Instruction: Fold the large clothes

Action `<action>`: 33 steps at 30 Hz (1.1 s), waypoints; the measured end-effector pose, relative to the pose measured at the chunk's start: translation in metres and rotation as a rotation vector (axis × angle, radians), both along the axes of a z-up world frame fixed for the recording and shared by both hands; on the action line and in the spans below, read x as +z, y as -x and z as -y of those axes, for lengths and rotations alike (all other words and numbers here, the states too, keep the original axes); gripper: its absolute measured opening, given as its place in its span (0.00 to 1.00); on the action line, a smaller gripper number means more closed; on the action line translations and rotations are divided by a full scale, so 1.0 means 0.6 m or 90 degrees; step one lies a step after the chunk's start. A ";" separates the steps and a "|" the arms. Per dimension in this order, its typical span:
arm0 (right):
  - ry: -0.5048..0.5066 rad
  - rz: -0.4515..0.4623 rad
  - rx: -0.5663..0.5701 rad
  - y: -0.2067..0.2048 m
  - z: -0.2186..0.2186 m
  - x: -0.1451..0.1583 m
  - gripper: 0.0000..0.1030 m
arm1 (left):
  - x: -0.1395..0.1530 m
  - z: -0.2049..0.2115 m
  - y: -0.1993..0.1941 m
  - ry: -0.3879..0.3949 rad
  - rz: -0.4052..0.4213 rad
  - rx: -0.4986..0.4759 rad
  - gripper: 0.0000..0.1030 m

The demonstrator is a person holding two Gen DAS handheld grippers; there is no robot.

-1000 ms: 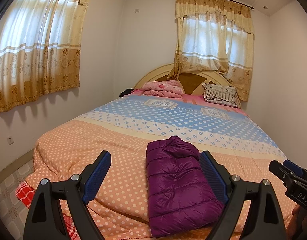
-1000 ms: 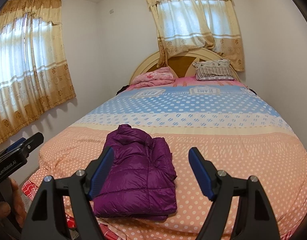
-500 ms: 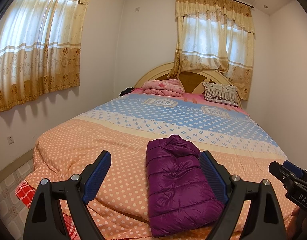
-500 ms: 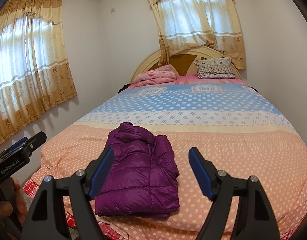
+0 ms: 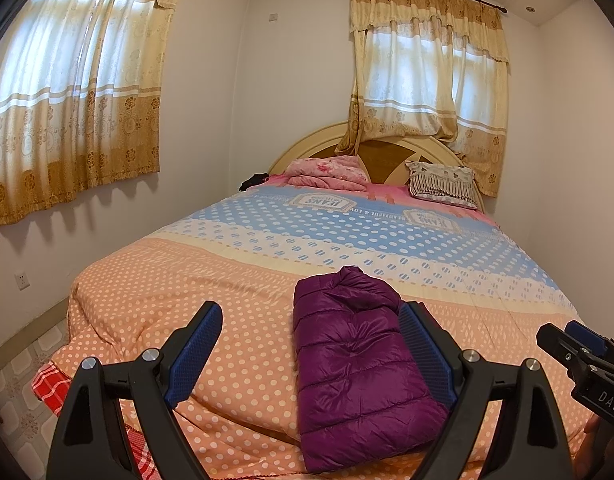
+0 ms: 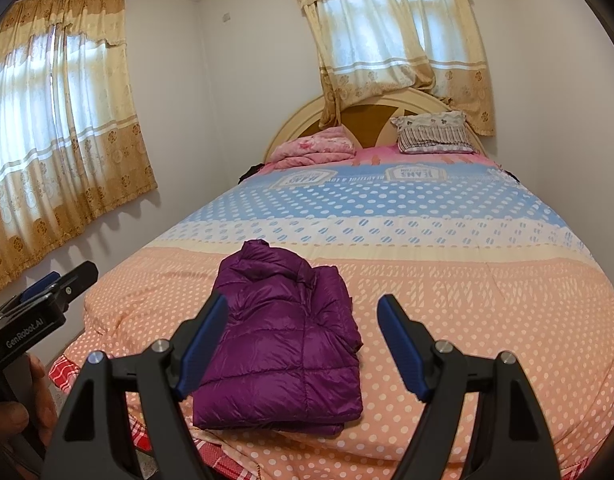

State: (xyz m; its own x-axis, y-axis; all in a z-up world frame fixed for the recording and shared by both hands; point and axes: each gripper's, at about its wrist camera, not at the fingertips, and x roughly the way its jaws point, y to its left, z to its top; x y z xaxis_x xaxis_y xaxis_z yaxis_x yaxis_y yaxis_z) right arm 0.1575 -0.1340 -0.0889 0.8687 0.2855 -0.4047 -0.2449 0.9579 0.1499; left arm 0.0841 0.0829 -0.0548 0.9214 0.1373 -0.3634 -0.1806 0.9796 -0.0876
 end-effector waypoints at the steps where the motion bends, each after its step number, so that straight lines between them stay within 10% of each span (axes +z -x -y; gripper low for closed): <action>1: 0.000 -0.001 0.000 0.000 0.000 0.000 0.77 | 0.000 -0.001 -0.001 0.000 0.000 0.000 0.88; 33: 0.002 -0.001 0.000 0.001 -0.009 -0.001 0.78 | -0.013 0.014 -0.012 -0.038 -0.029 0.014 0.88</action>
State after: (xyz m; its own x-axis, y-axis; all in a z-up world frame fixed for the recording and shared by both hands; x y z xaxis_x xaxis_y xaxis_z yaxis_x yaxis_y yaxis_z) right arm 0.1570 -0.1288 -0.0898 0.8683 0.2837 -0.4069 -0.2442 0.9585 0.1472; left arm 0.0915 0.0746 -0.0627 0.9009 0.1802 -0.3948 -0.2049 0.9786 -0.0208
